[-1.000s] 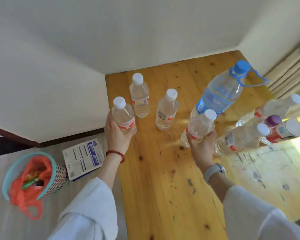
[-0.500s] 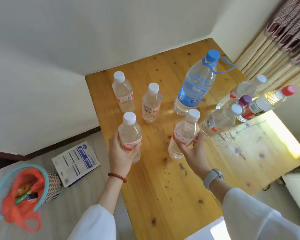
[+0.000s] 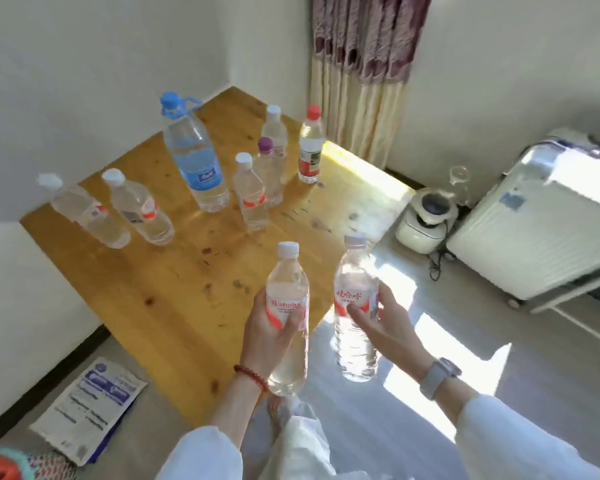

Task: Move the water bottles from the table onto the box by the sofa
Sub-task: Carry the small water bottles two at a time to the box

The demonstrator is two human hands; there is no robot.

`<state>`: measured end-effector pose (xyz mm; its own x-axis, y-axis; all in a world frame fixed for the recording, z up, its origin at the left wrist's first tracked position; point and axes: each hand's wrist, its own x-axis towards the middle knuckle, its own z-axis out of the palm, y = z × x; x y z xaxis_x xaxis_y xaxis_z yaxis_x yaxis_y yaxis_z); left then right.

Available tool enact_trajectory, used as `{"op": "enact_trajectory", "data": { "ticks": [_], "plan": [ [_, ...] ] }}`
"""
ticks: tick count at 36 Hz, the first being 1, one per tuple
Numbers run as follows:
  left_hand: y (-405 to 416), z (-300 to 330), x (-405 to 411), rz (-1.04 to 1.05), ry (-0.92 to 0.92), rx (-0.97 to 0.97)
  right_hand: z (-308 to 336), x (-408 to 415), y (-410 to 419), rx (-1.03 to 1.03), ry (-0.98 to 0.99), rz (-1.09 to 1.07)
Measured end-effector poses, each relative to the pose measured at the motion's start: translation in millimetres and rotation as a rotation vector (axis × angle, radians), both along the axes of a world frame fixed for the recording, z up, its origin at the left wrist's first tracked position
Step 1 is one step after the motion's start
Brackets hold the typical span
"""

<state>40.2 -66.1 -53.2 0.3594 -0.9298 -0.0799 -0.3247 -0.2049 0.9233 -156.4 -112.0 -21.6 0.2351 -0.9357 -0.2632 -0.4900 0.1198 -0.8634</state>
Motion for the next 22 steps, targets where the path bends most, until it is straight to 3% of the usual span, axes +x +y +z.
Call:
{"op": "enact_trajectory", "data": {
  "ticks": [9,22],
  "plan": [
    [13.4,24.3,-235.9,-0.463,-0.020,-0.001,14.8,-234.6,109.7,-0.041,0.218,-0.432],
    [38.3,35.2,-567.0,-1.214,-0.068,-0.131,22.4,-484.0,250.3,0.004,0.209,-1.234]
  ]
}}
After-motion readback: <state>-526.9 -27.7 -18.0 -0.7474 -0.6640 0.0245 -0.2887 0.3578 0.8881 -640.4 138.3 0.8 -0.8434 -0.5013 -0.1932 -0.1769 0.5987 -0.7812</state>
